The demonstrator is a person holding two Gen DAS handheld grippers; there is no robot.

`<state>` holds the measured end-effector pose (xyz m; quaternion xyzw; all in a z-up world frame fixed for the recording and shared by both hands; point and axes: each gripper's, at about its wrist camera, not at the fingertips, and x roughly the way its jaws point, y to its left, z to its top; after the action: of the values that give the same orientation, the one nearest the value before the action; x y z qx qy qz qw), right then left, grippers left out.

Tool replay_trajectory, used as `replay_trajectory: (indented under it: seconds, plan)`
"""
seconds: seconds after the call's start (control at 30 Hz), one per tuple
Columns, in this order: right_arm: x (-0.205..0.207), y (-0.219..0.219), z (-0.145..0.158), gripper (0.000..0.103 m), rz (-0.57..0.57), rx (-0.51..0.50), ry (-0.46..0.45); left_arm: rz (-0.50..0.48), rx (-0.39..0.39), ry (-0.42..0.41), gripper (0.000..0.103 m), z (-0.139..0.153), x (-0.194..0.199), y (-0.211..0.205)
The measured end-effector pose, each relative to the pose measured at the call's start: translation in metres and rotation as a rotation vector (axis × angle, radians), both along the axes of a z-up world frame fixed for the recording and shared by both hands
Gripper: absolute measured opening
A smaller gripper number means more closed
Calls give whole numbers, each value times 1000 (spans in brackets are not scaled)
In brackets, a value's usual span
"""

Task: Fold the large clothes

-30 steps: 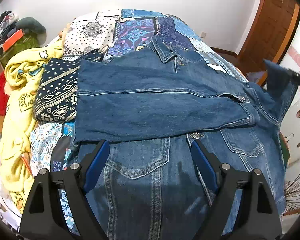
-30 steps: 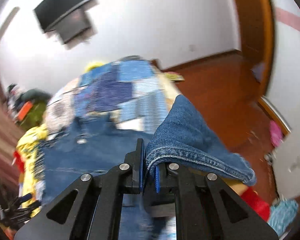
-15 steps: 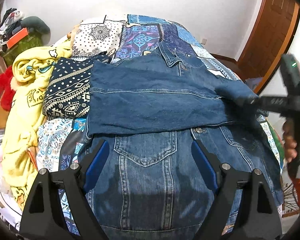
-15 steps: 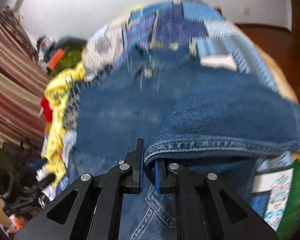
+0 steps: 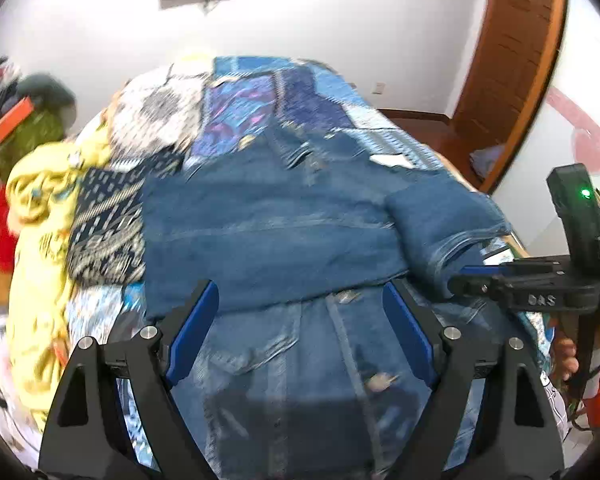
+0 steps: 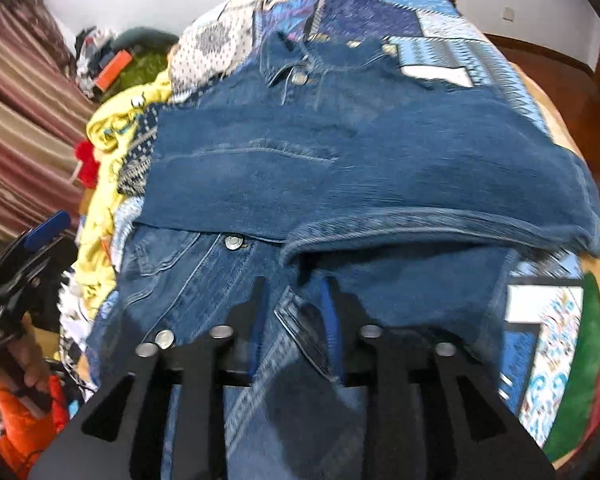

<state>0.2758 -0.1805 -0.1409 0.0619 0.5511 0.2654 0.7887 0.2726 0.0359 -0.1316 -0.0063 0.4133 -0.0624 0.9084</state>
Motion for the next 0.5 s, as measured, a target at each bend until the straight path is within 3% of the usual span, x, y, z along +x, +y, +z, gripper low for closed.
replay_trajectory:
  seconds: [0.13,0.23,0.3,0.5]
  plan:
    - [-8,-34,18,44,-77,13,-87,-95,26,-20,85,13,16,-43]
    - [-13,-65,31,48,-164,-49,-178,-196,44,-16,87,18,31,-87]
    - [-17,-88,36,57,-230,-96,-230,-265,55,-7,88,18,41,-118]
    - [-24,-141,37,65,-377,-163,-279,-436,97,70,88,-6,68,-197]
